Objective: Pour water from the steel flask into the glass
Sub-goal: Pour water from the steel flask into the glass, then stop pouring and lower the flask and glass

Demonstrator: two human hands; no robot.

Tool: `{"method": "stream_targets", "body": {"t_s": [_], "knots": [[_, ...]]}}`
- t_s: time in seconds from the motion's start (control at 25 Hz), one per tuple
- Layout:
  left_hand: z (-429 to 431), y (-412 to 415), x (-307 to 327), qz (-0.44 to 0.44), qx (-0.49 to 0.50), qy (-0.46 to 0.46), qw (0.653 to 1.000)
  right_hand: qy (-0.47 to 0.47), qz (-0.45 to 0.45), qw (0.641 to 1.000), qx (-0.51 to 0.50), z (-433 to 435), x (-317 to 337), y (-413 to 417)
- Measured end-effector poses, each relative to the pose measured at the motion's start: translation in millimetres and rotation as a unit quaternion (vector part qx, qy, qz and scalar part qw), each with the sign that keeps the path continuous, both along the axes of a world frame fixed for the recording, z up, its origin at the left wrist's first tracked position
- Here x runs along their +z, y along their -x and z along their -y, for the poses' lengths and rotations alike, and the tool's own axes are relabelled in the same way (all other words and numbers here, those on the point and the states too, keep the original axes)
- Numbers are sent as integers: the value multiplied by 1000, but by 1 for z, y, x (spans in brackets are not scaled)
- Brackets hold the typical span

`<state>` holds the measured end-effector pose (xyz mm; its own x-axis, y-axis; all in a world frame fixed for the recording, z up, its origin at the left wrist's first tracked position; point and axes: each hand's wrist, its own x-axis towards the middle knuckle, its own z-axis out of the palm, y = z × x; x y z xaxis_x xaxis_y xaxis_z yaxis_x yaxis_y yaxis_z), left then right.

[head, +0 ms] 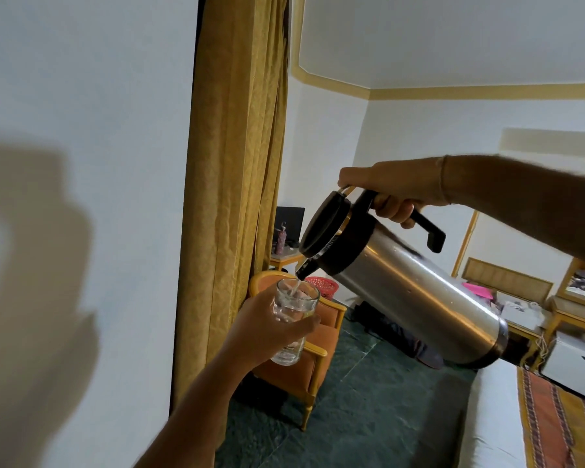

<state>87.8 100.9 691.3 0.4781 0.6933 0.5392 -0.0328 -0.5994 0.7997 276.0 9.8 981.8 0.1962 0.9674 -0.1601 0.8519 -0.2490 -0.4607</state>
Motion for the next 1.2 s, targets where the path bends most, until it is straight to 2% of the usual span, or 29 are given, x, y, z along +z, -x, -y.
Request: {"method": "stream_targets", "body": {"t_s": [0.2, 0.36, 0.44, 0.52, 0.68, 0.76, 0.8, 0.92, 1.04, 1.2], "knots": [[1, 6, 3, -5, 2, -4, 1000, 30, -123, 992, 23, 9, -27, -34], [0, 6, -6, -15, 34, -28, 999, -32, -291, 956, 13, 23, -73, -65], [1, 5, -16, -7, 43, -12, 999, -101, -401, 910, -26, 32, -112, -76], [2, 5, -31, -5, 43, 13, 999, -187, -494, 846, -75, 39, -158, -83], [0, 6, -76, -48, 67, 38, 996, -277, -604, 737, -125, 43, -259, -86], [-2, 8, -104, -73, 72, 57, 993, -297, -623, 707, -157, 41, -309, -86], [-2, 9, -122, -91, 73, 66, 991, -297, -620, 703, -183, 40, -338, -86], [-1, 18, -191, -149, 92, 87, 981, -278, -593, 709, -263, 41, -427, -80], [1, 25, -283, -213, 115, 168, 956, -224, -557, 723, -343, 44, -534, -72], [14, 33, -403, -259, 128, 235, 928, -172, -517, 713, -441, 51, -674, -48]]}}
